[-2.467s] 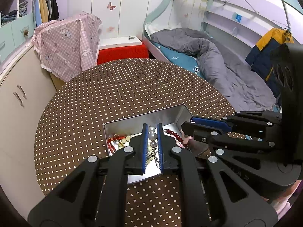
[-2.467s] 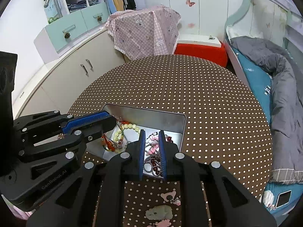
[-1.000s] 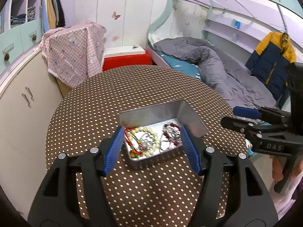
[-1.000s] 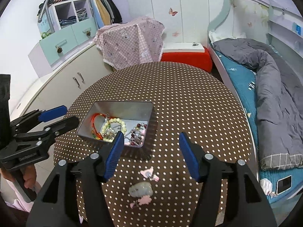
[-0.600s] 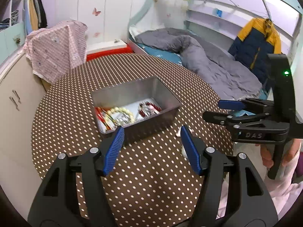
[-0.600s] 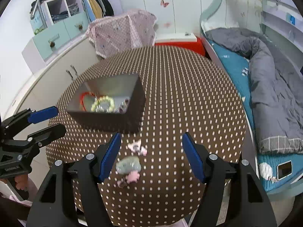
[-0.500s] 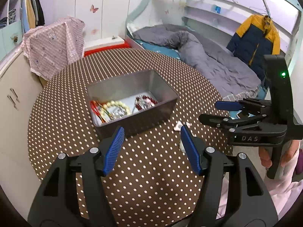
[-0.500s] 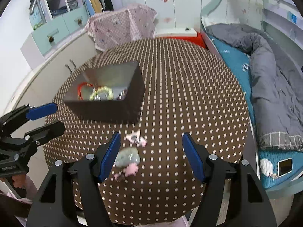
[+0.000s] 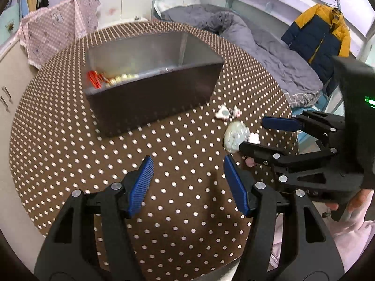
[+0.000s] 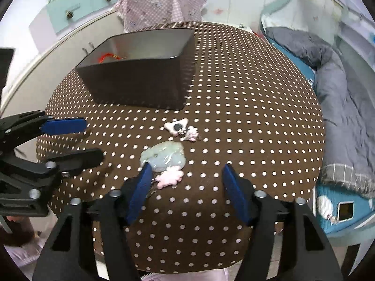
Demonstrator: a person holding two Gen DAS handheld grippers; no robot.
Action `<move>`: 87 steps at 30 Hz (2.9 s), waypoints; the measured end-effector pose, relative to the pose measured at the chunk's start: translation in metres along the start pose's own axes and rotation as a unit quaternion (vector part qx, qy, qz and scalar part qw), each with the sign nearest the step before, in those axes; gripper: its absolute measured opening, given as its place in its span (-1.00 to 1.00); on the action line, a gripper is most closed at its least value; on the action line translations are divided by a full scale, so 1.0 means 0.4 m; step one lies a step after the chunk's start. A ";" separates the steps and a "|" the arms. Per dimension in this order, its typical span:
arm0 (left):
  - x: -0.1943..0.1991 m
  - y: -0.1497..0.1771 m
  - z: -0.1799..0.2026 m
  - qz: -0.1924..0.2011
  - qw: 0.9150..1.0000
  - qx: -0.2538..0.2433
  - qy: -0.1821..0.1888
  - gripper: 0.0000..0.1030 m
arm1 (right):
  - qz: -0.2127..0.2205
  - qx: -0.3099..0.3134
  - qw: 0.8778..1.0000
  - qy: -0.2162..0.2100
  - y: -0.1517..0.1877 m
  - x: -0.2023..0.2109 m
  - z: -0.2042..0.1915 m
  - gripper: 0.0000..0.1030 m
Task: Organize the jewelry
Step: 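Move the left tool to the jade pendant and grasp it, then hold the jade pendant with the left tool while the right tool grasps the pink bunny charm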
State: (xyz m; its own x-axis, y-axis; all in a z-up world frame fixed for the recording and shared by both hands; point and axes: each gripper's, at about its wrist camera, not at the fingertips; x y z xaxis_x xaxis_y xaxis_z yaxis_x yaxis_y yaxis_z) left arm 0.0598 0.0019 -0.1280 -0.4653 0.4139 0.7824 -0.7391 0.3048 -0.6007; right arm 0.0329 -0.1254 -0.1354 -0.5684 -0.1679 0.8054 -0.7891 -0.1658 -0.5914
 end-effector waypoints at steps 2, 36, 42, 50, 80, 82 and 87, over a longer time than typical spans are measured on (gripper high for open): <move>-0.013 0.003 0.005 -0.006 1.000 0.001 0.001 0.19 | 0.003 0.013 1.000 -0.004 0.007 0.005 -0.014 -0.36; -0.119 -0.076 0.167 -0.010 0.995 -0.091 -0.034 -0.45 | 0.016 -0.078 0.997 0.010 0.007 0.042 0.139 -0.64; -0.107 -0.071 0.141 -0.013 0.997 -0.079 -0.019 -0.45 | 0.018 -0.073 0.997 0.005 -0.003 0.043 0.132 -0.64; -0.080 -0.061 0.126 -0.010 0.997 -0.076 -0.019 -0.45 | 0.026 -0.066 0.997 0.000 -0.036 0.040 0.109 -0.64; -0.003 -0.071 0.060 0.027 0.999 -0.043 -0.020 -0.45 | 0.020 -0.034 0.999 0.037 -0.037 -0.005 0.071 -0.76; 0.003 -0.073 0.061 0.031 0.998 -0.043 -0.021 -0.45 | 0.025 -0.037 0.998 0.034 -0.041 0.002 0.073 -0.76; 0.016 -0.084 0.054 0.042 0.998 -0.041 -0.022 -0.45 | 0.045 -0.040 0.998 0.035 -0.068 0.038 0.090 -0.76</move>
State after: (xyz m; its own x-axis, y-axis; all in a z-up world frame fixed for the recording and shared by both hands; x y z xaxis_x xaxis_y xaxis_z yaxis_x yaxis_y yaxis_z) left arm 0.0711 -0.0242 -0.0993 -0.5461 0.4043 0.7337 -0.6552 0.3396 -0.6748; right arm 0.0541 -0.1583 -0.1087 -0.6511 -0.1100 0.7510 -0.7481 -0.0747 -0.6594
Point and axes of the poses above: each gripper's, at about its wrist camera, not at the fingertips, and x roughly against the way its jaws point, z to its right, y to its underside, and after that the axes turned 2 degrees about z, right-handed
